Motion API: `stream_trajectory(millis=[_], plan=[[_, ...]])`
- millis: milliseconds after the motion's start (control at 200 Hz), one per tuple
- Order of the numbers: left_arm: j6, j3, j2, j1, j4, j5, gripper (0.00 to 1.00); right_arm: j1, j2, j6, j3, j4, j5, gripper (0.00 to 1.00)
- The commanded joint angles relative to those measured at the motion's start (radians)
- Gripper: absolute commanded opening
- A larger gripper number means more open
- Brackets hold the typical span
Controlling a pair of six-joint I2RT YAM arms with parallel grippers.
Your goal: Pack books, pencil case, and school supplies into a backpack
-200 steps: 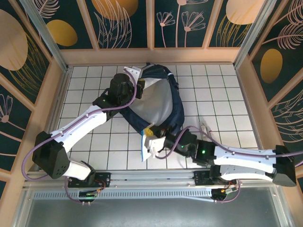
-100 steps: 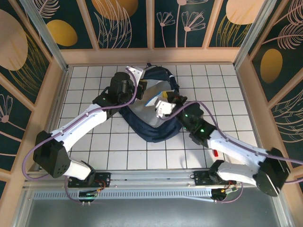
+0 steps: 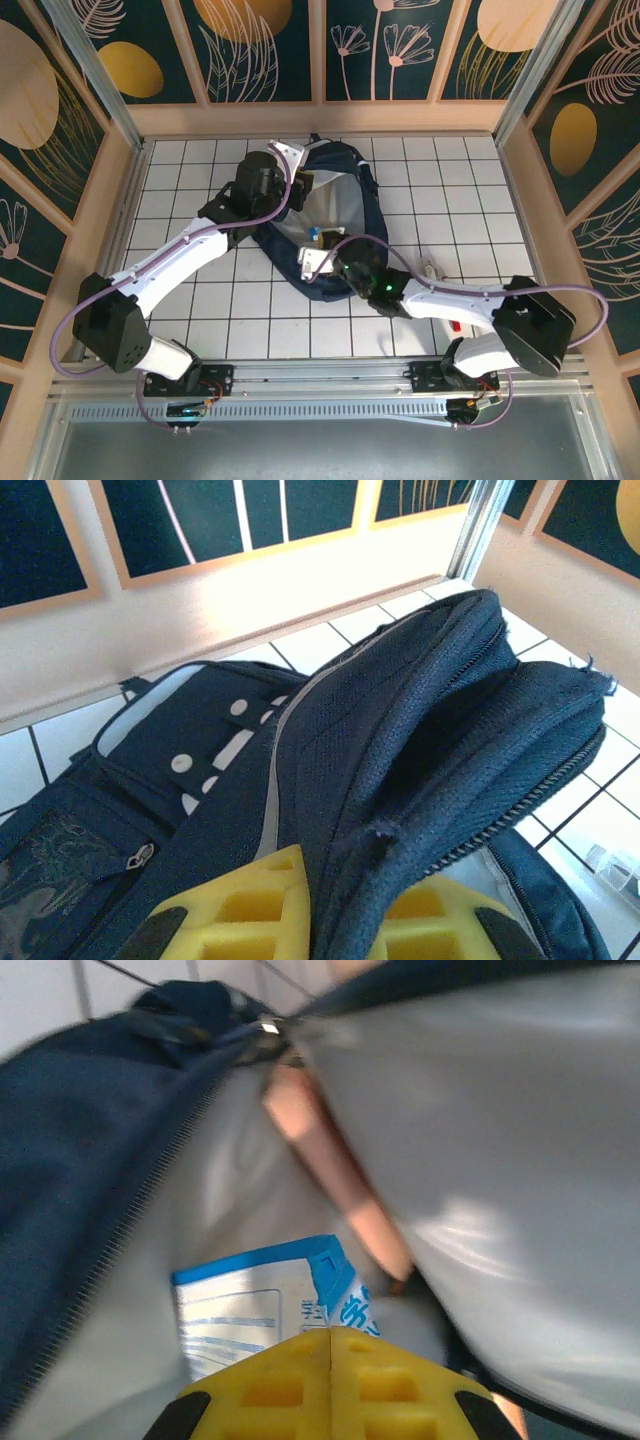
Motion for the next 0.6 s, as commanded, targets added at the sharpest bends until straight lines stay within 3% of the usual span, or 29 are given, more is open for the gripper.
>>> stream_trajectory(millis=[0,100,165,215,390,445,596], plan=[[-0.042,0.071,0.001,0.0,0.085,0.038,0.0,0.012,0.069,0.161,0.085,-0.217,-0.034,0.0],[-0.05,0.087,0.006,0.0,0.075,0.057,0.0,0.029,0.111,0.346,0.199,-0.371,-0.197,0.05],[-0.046,0.088,0.006,0.0,0.083,0.066,0.0,0.027,0.121,0.495,0.243,-0.404,-0.307,0.3],[-0.037,0.095,0.009,0.0,0.077,0.062,0.0,0.025,0.111,0.605,0.253,-0.397,-0.321,0.38],[-0.027,0.106,0.002,-0.001,0.043,0.049,0.0,-0.062,-0.025,0.965,0.243,-0.449,-0.393,0.42],[-0.023,0.098,0.0,0.0,0.051,0.052,0.0,-0.082,-0.087,1.064,0.231,-0.475,-0.411,0.49],[-0.024,0.104,0.007,0.0,0.045,0.068,0.0,-0.129,-0.221,1.486,0.212,-0.585,-0.435,0.53]])
